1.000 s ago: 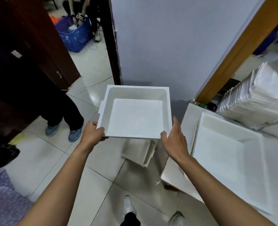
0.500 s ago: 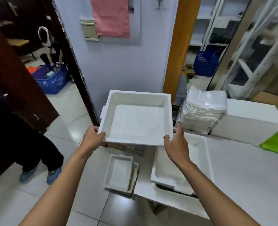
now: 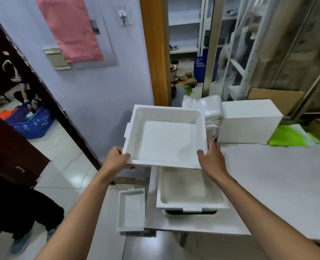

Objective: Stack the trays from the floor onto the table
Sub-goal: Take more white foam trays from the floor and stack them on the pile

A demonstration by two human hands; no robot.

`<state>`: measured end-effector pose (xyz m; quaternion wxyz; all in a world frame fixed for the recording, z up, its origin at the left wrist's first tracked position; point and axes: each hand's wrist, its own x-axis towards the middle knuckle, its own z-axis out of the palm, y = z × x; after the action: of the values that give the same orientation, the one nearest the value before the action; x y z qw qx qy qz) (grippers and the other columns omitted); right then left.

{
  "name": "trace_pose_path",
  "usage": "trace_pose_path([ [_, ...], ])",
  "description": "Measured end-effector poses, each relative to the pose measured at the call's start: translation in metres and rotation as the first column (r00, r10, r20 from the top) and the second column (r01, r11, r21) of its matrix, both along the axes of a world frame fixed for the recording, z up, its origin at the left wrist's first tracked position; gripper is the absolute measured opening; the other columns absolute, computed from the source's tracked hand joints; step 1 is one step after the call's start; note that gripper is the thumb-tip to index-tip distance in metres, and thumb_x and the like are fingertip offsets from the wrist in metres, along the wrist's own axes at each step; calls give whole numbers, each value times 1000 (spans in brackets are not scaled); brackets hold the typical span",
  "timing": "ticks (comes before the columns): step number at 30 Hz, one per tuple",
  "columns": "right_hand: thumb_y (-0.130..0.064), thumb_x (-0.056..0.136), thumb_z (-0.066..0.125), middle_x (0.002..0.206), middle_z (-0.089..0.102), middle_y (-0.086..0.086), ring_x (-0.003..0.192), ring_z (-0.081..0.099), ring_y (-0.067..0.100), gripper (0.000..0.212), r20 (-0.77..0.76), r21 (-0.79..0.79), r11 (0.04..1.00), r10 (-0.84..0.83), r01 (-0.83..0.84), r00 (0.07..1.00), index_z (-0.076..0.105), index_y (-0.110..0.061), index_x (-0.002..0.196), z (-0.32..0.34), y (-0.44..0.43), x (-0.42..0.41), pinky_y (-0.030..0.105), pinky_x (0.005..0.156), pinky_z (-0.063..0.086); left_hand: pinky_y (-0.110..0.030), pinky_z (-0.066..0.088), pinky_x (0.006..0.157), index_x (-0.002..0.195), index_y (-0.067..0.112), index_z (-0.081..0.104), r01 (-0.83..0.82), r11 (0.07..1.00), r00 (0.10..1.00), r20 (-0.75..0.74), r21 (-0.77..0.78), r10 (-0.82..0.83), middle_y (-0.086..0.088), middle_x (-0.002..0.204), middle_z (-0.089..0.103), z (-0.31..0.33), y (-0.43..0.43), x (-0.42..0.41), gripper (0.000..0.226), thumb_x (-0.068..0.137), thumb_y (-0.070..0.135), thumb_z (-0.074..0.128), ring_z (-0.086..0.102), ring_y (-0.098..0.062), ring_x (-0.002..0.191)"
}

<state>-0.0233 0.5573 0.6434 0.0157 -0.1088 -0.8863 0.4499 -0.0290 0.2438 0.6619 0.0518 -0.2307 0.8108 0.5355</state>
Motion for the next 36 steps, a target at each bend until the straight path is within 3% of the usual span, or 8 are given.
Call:
trace_pose_path([
  [3, -24, 96, 51, 146, 43, 7, 129, 49, 30, 56, 19, -18, 999, -41, 42, 999, 38, -14, 149, 0, 15, 2, 41, 107, 40, -32, 62, 54, 108, -10, 54, 40, 999, 999, 4, -25, -40, -16, 104, 61, 2, 20, -3, 18, 93, -2, 60, 69, -28, 78],
  [9, -26, 95, 51, 134, 51, 6, 119, 55, 28, 47, 58, -72, 990, -119, 123, 991, 48, -13, 140, -3, 42, 3, 39, 100, 44, -52, 61, 81, 110, -5, 53, 138, 990, 990, 21, -39, -137, -11, 98, 61, -1, 40, -6, 19, 95, 1, 62, 69, -23, 73],
  [13, -25, 91, 55, 90, 64, 3, 84, 58, 26, 12, 133, -254, 937, -213, 241, 968, 57, -14, 93, -9, 59, -3, 34, 70, 45, -55, 60, 83, 114, -6, 51, 114, 993, 993, 30, -27, -113, -16, 106, 63, -5, 40, -1, 25, 94, 3, 64, 68, -25, 79],
  [15, -27, 89, 55, 75, 54, 2, 73, 49, 23, 18, 142, -323, 922, -176, 214, 974, 48, -14, 78, -11, 65, -4, 31, 63, 34, -55, 60, 82, 114, -7, 52, 114, 993, 993, 37, -6, -113, -17, 107, 63, -6, 38, 2, 26, 93, 2, 64, 68, -27, 82],
  [20, -29, 94, 51, 91, 65, 6, 88, 62, 29, 23, 148, -187, 960, -182, 208, 972, 58, -7, 97, -11, 65, -7, 36, 71, 45, -40, 64, 71, 112, -6, 52, 161, 987, 986, 42, -5, -161, -16, 113, 62, -2, 38, 7, 25, 92, 3, 66, 68, -29, 94],
  [23, -31, 96, 48, 82, 58, 3, 78, 56, 27, 22, 109, -105, 979, -162, 174, 981, 50, -10, 88, 0, 67, -13, 33, 61, 39, -41, 64, 74, 97, 2, 53, 237, 963, 971, 66, -131, -230, -14, 102, 64, 1, 34, 9, 18, 89, 8, 69, 66, -27, 85],
  [28, -34, 101, 42, 105, 61, 10, 97, 58, 33, 26, -3, 108, 990, -92, 92, 996, 50, -10, 110, 36, 68, -25, 39, 77, 46, -28, 53, 61, 86, 10, 52, 307, 919, 951, 103, -248, -290, -13, 80, 52, 11, 27, 9, 31, 85, 28, 77, 52, -23, 70],
  [36, -34, 105, 34, 119, 63, 18, 99, 56, 37, 35, -158, 388, 921, 33, 31, 987, 47, -9, 127, 90, 71, -48, 39, 75, 39, -40, 58, 84, 146, 5, 33, 172, 976, 973, -130, -133, -189, -7, 115, 63, 39, 18, -7, 86, 84, 47, 76, 70, -19, 93],
])
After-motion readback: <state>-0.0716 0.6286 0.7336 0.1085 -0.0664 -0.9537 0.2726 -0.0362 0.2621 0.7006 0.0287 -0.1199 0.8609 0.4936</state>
